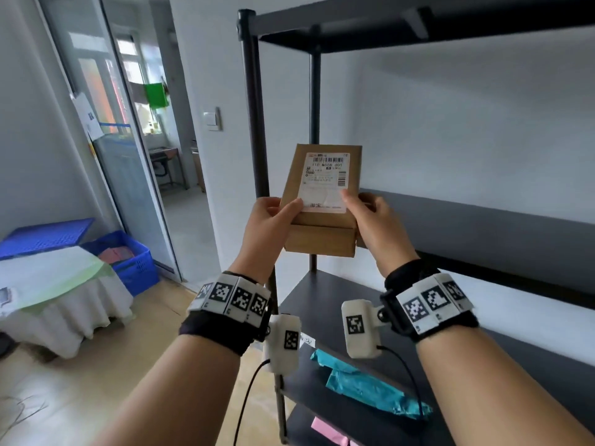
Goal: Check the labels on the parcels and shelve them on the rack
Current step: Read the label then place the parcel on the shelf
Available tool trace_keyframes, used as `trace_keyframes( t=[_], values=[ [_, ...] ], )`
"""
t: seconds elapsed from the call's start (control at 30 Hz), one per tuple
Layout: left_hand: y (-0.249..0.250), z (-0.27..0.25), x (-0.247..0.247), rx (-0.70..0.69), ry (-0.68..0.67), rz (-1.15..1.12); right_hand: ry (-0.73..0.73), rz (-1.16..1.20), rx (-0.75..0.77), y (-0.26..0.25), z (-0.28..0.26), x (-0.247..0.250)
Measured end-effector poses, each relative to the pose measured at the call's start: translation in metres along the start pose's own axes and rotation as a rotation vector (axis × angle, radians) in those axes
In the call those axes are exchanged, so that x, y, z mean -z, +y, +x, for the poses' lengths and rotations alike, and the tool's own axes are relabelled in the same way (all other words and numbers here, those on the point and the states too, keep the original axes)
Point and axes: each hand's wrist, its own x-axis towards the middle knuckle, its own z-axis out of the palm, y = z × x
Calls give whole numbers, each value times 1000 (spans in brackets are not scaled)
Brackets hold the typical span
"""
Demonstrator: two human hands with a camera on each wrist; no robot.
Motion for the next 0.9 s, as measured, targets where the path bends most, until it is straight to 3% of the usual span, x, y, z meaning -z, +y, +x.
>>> trace_keyframes(
  t=[0.43, 0.9],
  values=[
    [-5, 118, -44, 19, -243, -20, 165, -90, -61, 13, 96, -6],
    [-31, 160, -49, 55, -360, 31, 291, -235, -121, 20, 107, -27]
  ],
)
